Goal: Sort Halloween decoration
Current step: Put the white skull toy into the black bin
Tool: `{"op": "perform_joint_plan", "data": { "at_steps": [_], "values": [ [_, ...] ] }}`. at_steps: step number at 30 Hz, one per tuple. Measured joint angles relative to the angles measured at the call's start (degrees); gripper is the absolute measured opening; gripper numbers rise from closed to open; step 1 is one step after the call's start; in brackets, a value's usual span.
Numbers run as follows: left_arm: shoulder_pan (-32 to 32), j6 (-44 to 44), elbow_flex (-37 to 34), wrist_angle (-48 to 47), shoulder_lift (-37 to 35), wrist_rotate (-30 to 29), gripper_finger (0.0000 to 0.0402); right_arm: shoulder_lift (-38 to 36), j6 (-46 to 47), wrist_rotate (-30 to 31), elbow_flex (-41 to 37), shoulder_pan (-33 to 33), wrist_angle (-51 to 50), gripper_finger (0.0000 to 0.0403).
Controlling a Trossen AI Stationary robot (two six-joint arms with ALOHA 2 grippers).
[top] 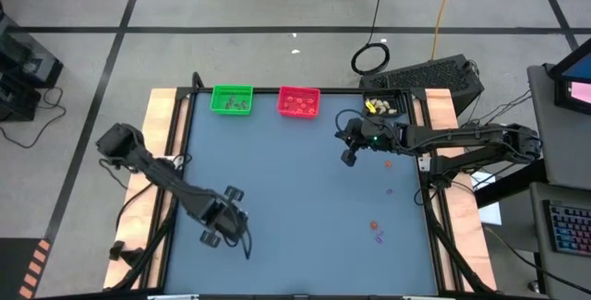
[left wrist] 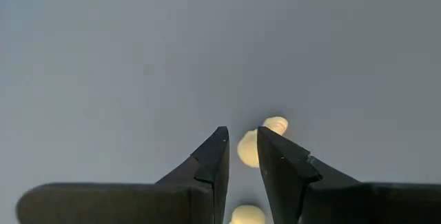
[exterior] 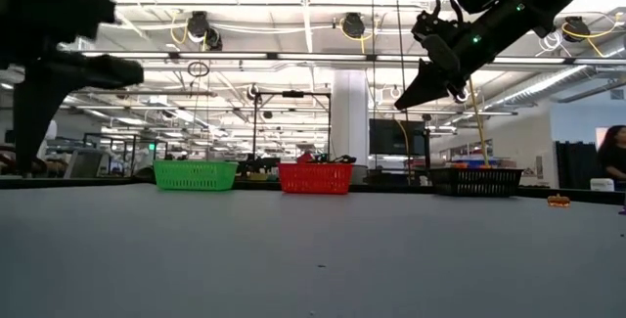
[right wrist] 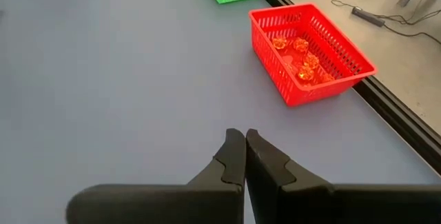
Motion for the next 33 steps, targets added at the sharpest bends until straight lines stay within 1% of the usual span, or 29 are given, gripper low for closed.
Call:
{"op": "perform_joint_plan", "data": {
  "at_steps": [5,14,20,23,28,30,33],
  "values": [
    [-1.54,0.75,0.00,-1.56,2.36,0.15,0.0084,0.00,0.02,0.00,0.00,0.00,0.00,0.0000],
    [-3.57,0.53,0.04,-3.37,2.39,0.64,0.0084,0.00,0.03,0.00,0.00,0.00,-0.02,0.0000],
    [-3.51,-2.32,2.17,-5.19,2.39,0.76,0.0088,0.00,0.04,0.00,0.00,0.00,0.00,0.0000],
    [-3.54,-3.99,3.43,-5.69,2.34,1.60,0.0112,0.00,0.04,0.00,0.00,0.00,0.00,0.0000],
    [-3.64,-5.32,3.77,-6.87,2.34,1.92,0.0178,0.00,0.04,0.00,0.01,0.00,0.00,0.0000],
    [-3.81,-3.49,3.74,-7.82,2.34,1.91,0.0196,0.00,0.04,0.00,0.01,0.00,0.00,0.0000],
    [-4.68,2.15,3.72,-8.32,2.34,1.19,0.0206,0.00,0.04,0.00,0.00,0.00,0.00,0.0000]
  ]
}}
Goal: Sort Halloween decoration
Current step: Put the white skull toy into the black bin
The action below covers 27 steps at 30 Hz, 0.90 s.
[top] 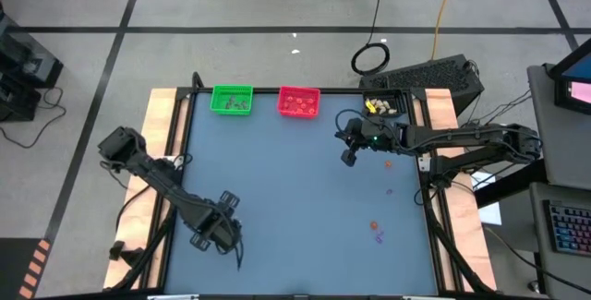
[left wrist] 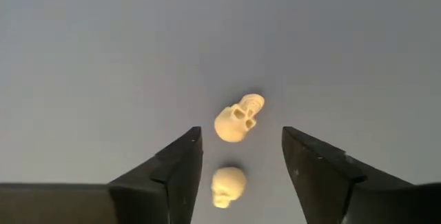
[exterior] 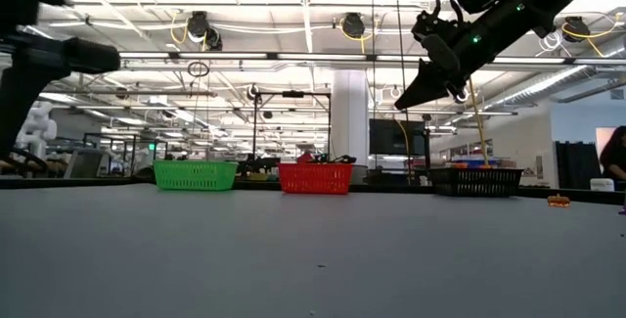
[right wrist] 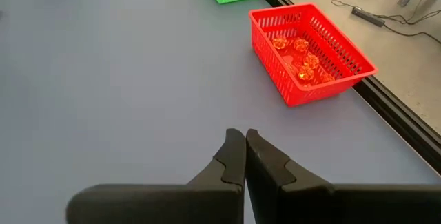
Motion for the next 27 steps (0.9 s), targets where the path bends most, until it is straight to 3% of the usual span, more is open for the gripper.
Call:
{"op": "perform_joint_plan", "data": {
  "at_steps": [8,22,27],
  "values": [
    [-2.46,12.08,-0.02,1.60,0.00,-4.65,0.0207,0.00,-0.13,0.00,0.00,0.00,-0.02,0.0000],
    [-4.25,14.71,-0.11,0.53,8.92,-6.75,0.0206,-0.02,-0.24,-0.14,0.01,0.00,-0.02,0.0000],
    [-4.25,11.14,-0.04,0.43,9.49,-5.98,0.0174,-0.02,-0.24,-0.15,0.00,0.00,0.01,0.0000]
  ]
}}
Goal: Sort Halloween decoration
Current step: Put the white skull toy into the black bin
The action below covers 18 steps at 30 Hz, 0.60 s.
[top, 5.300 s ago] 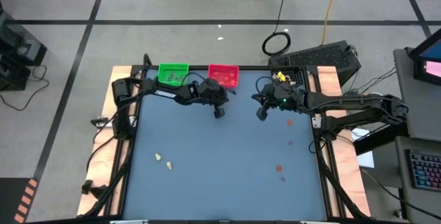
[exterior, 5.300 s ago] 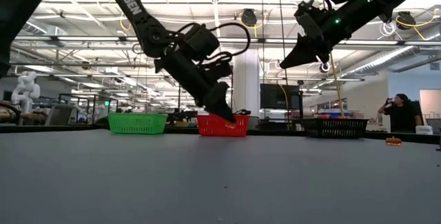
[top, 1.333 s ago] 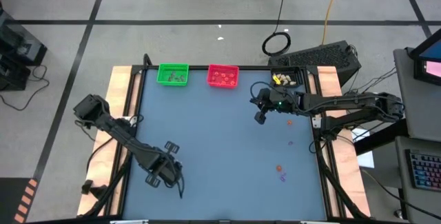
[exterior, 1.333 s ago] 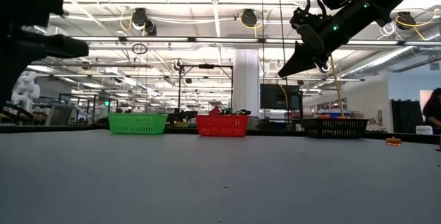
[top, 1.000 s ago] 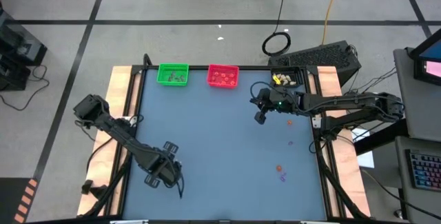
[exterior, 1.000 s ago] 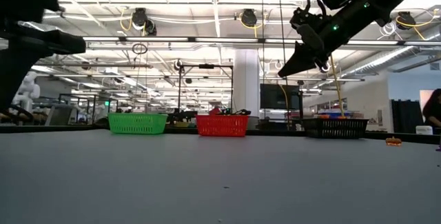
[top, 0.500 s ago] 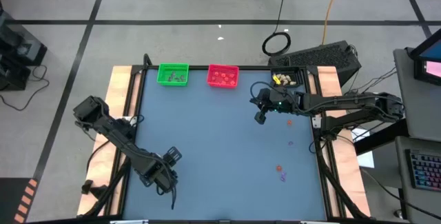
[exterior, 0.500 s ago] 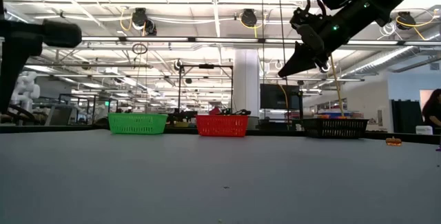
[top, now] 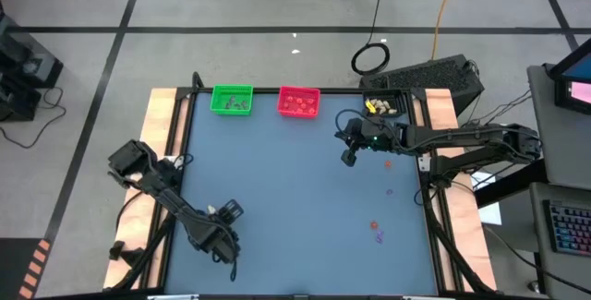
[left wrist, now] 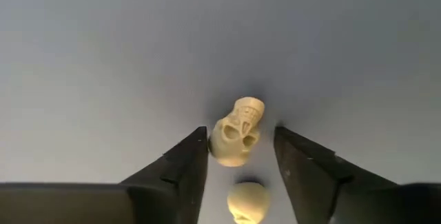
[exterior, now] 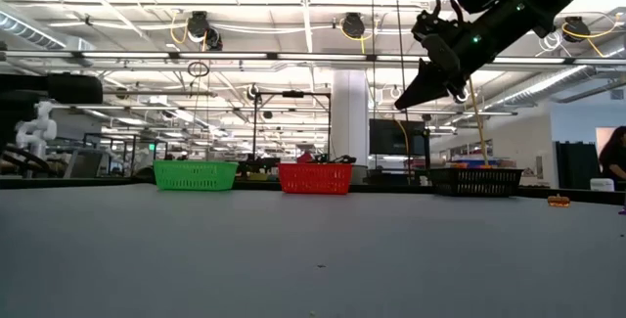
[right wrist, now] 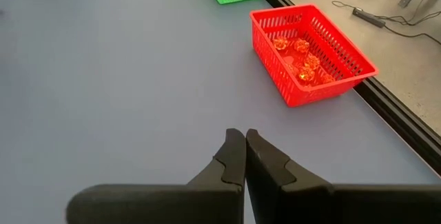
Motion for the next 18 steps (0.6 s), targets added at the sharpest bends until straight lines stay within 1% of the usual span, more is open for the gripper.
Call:
{"op": "perform_joint_plan", "data": {
  "at_steps": [6,8,18],
  "values": [
    [0.02,-1.97,0.00,-0.07,0.00,1.75,0.0097,0.00,0.02,0.00,0.00,0.00,0.03,0.0000],
    [0.04,-2.83,0.04,-0.11,-0.02,1.84,0.0078,0.00,0.02,0.00,0.00,0.00,0.03,0.0000],
    [0.04,-6.80,-0.06,0.02,-0.47,1.44,0.0075,0.00,0.04,-0.02,0.02,0.00,0.03,0.0000]
  ]
}}
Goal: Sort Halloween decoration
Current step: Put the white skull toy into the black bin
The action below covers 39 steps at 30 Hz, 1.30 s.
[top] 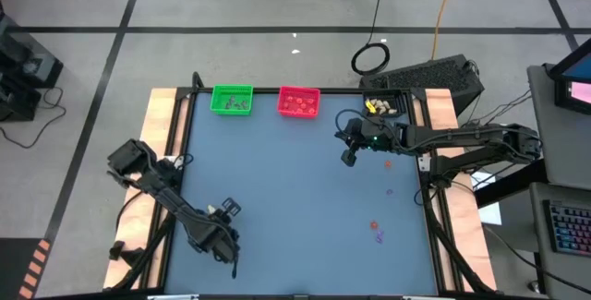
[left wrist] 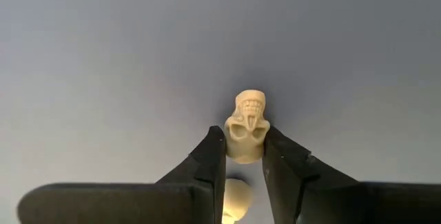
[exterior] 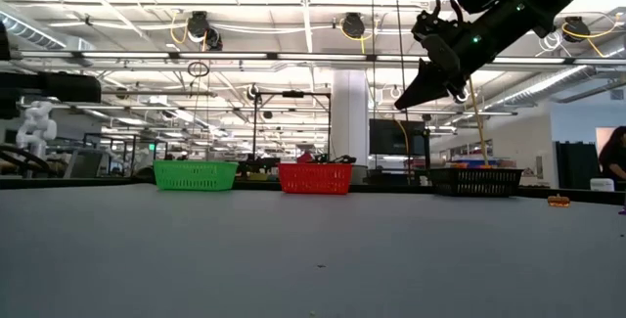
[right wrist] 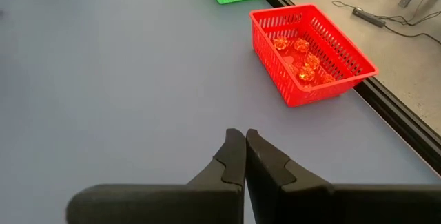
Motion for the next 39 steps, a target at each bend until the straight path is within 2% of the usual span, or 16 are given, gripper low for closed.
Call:
{"op": "perform_joint_plan", "data": {
  "at_steps": [6,10,18,24,28,32,35,39],
  "values": [
    [1.26,-3.06,-0.12,1.33,-3.82,-1.86,0.0075,0.00,0.00,0.00,-0.02,0.00,0.00,0.0000],
    [3.31,-3.81,-0.12,5.94,-7.23,-3.34,0.0075,0.00,0.01,0.00,-0.01,0.06,0.00,0.0000],
    [10.77,2.77,-0.69,17.47,-9.56,-4.08,0.0074,0.00,-0.07,-0.01,-0.02,1.09,-0.02,0.0000],
    [17.41,5.95,-7.38,31.36,-9.81,4.89,0.0074,0.00,-0.02,-0.31,0.00,1.15,-0.32,0.0000],
    [21.10,5.92,-11.62,42.04,-9.81,10.28,0.0074,0.13,-0.02,-3.87,0.00,2.40,-0.24,0.0000],
    [25.26,1.52,-14.71,55.32,-9.79,16.34,0.0074,1.45,-0.10,-4.74,-0.02,6.25,-0.13,0.0001],
    [28.32,-4.90,-16.23,64.24,-9.76,19.95,0.0074,3.50,-0.75,-4.49,-0.02,10.07,1.92,0.0009],
    [30.95,-11.80,-16.42,72.34,-9.79,24.70,0.0074,7.53,-3.59,-4.49,-0.02,15.62,10.35,0.0029]
  ]
}}
